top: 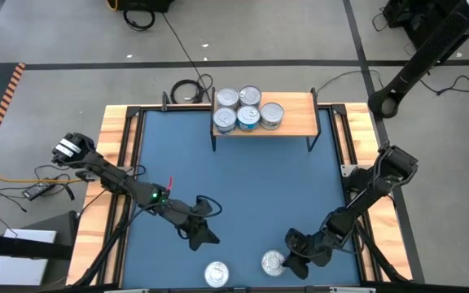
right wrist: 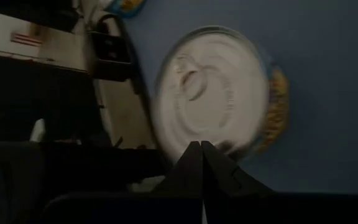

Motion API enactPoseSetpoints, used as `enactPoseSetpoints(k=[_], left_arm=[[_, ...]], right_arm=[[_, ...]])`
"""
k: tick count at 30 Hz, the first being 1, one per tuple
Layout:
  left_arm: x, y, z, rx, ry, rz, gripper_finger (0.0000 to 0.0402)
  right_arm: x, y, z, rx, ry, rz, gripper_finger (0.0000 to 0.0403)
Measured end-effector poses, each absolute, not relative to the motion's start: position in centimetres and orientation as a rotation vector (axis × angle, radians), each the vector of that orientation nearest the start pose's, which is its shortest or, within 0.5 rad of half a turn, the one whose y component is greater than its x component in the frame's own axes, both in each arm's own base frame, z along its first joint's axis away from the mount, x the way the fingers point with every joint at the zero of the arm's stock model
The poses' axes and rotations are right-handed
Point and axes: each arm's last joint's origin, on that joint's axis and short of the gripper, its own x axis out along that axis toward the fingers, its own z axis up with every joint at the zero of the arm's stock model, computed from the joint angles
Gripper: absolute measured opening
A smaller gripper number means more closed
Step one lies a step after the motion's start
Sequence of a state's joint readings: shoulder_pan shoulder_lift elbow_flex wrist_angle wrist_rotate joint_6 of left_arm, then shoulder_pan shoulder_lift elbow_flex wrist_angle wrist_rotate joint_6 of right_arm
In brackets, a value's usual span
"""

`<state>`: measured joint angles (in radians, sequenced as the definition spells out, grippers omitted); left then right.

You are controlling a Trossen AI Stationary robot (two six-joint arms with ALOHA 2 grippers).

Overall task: Stack canned seafood by type on shelf
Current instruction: Put the yellow blue tuna can on the shelf

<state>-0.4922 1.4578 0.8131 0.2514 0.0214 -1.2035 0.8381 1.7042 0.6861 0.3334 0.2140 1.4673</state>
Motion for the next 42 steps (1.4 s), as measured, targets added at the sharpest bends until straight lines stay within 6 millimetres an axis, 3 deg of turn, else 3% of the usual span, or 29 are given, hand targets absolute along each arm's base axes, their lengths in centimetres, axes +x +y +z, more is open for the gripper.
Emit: enactPoseSetpoints(k=[13,23,30,35,42], left_arm=[[27.5,-14.8,23.0,-1.075,0.621,-0.206,0.0005],[27.6,-14.6,23.0,-1.071,0.580,-0.155,0.0005],[27.7,-14.3,23.0,-1.059,0.519,-0.067,0.0005],[28.1,-13.3,23.0,-1.061,0.447,0.031,0.0005],[28.8,-11.3,22.8,-1.154,0.372,0.194,0.0005]], right_arm=[[24.4,18.3,12.3,0.994,0.902,-0.075,0.0000],[28.1,11.7,12.1,0.980,0.798,-0.235,0.0000],[29.5,7.3,12.2,1.014,0.770,-0.286,0.0000],[29.5,5.2,13.7,1.026,0.708,-0.302,0.0000],[28.5,3.1,18.5,1.066,0.545,-0.283,0.0006]])
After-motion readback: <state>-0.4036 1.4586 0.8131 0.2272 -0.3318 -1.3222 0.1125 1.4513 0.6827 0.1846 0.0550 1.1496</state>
